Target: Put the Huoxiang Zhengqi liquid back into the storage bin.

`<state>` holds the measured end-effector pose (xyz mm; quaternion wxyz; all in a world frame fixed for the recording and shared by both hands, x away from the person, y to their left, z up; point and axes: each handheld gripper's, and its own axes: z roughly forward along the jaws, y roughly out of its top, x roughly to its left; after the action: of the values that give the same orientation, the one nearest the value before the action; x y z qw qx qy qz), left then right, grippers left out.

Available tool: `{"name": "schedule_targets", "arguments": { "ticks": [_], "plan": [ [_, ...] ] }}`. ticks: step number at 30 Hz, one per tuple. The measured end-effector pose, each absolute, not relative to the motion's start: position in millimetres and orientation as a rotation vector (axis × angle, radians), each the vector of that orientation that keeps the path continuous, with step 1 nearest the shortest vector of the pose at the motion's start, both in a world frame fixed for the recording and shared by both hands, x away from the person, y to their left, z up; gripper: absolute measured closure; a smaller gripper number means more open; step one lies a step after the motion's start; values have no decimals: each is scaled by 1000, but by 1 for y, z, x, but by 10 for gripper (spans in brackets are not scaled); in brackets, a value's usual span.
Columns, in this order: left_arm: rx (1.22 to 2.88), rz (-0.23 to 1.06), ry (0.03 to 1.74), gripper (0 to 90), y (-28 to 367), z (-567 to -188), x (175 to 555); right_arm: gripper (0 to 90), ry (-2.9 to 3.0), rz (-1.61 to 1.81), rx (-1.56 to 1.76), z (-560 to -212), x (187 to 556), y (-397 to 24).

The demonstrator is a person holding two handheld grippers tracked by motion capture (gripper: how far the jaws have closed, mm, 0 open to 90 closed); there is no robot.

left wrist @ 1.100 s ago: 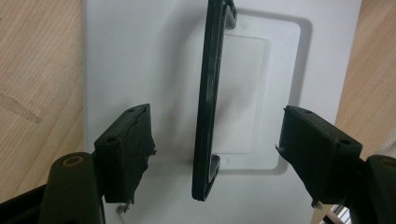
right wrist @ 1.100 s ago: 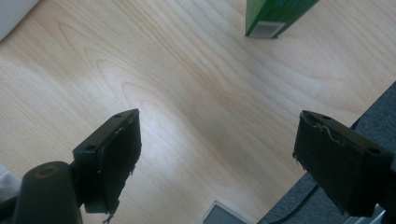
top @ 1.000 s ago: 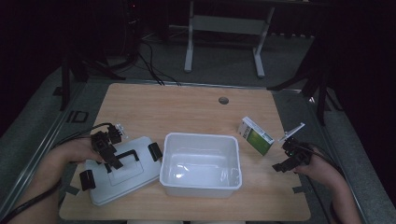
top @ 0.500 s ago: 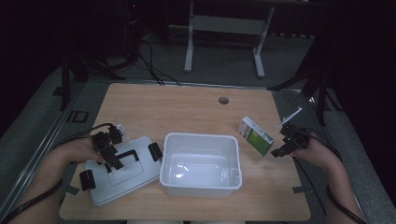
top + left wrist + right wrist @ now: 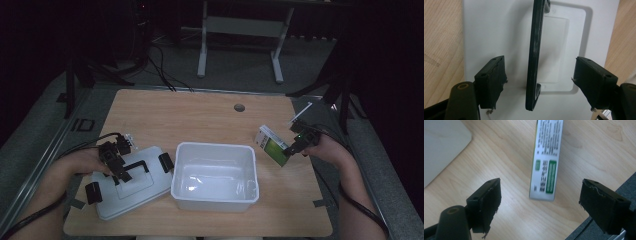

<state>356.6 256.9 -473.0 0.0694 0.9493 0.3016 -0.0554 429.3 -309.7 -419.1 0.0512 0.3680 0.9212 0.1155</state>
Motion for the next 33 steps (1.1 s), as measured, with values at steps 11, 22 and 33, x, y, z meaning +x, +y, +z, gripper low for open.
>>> {"name": "schedule_targets", "arguments": {
  "ticks": [11, 22, 33],
  "plan": [
    [2867, -169, 897, 261, 253, -476, 357, 231, 2813, 334, 1128, -433, 452, -297],
    [2874, -180, 903, 261, 254, -481, 358, 449, 2813, 292, 1124, -449, 460, -288],
    [2868, -174, 905, 261, 256, -480, 356, 563, 2787, 343, 1147, -456, 461, -289]
  ]
}}
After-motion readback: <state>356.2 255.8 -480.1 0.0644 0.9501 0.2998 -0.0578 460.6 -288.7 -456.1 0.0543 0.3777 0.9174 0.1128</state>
